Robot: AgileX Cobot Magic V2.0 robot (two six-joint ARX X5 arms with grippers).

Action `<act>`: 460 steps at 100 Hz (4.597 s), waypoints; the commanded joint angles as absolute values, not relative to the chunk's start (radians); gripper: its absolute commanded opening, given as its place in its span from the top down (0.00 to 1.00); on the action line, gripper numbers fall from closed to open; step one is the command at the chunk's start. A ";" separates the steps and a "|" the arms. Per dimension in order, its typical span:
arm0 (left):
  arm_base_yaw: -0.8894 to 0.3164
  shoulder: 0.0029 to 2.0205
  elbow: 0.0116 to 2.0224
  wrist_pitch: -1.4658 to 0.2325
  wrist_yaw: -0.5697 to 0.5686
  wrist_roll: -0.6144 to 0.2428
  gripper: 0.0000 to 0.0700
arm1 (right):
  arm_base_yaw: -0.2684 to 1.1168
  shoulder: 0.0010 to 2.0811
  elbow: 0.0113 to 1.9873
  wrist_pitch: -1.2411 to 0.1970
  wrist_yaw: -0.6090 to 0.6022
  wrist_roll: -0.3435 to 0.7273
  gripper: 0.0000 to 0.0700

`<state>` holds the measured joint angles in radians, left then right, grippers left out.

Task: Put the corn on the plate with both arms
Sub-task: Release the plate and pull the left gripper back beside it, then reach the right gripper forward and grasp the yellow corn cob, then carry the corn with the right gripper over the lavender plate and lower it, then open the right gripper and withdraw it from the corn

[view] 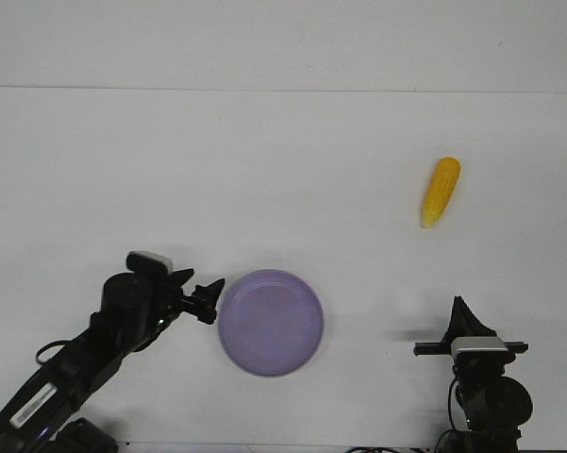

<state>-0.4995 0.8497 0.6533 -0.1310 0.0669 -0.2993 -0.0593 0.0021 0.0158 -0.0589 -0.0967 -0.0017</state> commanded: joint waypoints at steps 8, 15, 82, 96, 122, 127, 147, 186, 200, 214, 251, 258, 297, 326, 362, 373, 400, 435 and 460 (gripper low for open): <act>-0.503 0.614 0.651 -0.225 -0.052 -0.228 0.33 | -0.059 0.001 0.013 -0.088 -0.180 0.232 0.98; -0.503 0.508 0.639 -0.280 -0.079 -0.228 0.33 | -0.059 0.001 0.013 -0.099 -0.194 0.241 0.98; -0.503 0.307 0.585 -0.437 -0.123 -0.274 0.33 | -0.057 0.726 0.644 -0.237 -0.103 0.239 0.19; -0.503 0.307 0.585 -0.437 -0.123 -0.274 0.33 | -0.057 1.063 0.868 -0.292 -0.093 0.211 0.19; -0.503 0.306 0.585 -0.442 -0.123 -0.274 0.33 | -0.059 1.646 1.338 -0.466 -0.019 0.216 0.19; -0.503 0.306 0.585 -0.442 -0.123 -0.274 0.33 | -0.060 1.735 1.424 -0.506 -0.001 0.220 0.19; -0.503 0.306 0.585 -0.443 -0.123 -0.274 0.33 | -0.060 1.994 1.679 -0.614 0.036 0.261 0.19; -0.503 0.306 0.585 -0.444 -0.123 -0.274 0.34 | -0.073 2.128 1.757 -0.627 0.112 0.298 0.23; -0.503 0.306 0.585 -0.443 -0.123 -0.274 0.34 | -0.079 2.147 1.757 -0.634 0.095 0.307 0.35; -0.503 0.306 0.585 -0.443 -0.123 -0.274 0.34 | -0.081 2.148 1.757 -0.641 0.059 0.307 0.67; -0.503 0.306 0.585 -0.443 -0.123 -0.273 0.34 | -0.082 1.988 1.761 -0.732 0.051 0.160 0.70; -0.503 0.306 0.585 -0.443 -0.123 -0.273 0.34 | -0.078 1.901 1.761 -0.753 0.046 0.131 0.70; -0.503 0.306 0.585 -0.442 -0.123 -0.270 0.34 | 0.132 1.349 1.711 -0.838 -0.106 0.068 0.70; -0.503 0.306 0.585 -0.441 -0.123 -0.270 0.34 | 0.579 1.191 1.428 -0.794 -0.105 0.088 0.70; -0.503 0.306 0.585 -0.440 -0.123 -0.270 0.34 | 0.881 1.337 1.045 -0.428 -0.044 0.160 0.70; -0.503 0.306 0.585 -0.441 -0.123 -0.270 0.34 | 0.907 1.437 1.032 -0.394 -0.044 0.160 0.70; -0.503 0.306 0.585 -0.441 -0.123 -0.270 0.34 | 0.917 1.594 1.032 -0.385 -0.046 0.153 0.69; -0.503 0.306 0.585 -0.440 -0.123 -0.270 0.34 | 0.913 1.524 1.040 -0.394 -0.044 0.149 0.15; -0.503 0.306 0.585 -0.439 -0.124 -0.270 0.34 | 0.888 1.176 1.047 -0.443 0.152 0.077 0.15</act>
<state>-0.4995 0.3061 0.5735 -0.4500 -0.1246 -0.2756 0.8871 1.2495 1.0298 -0.4183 0.0811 0.1158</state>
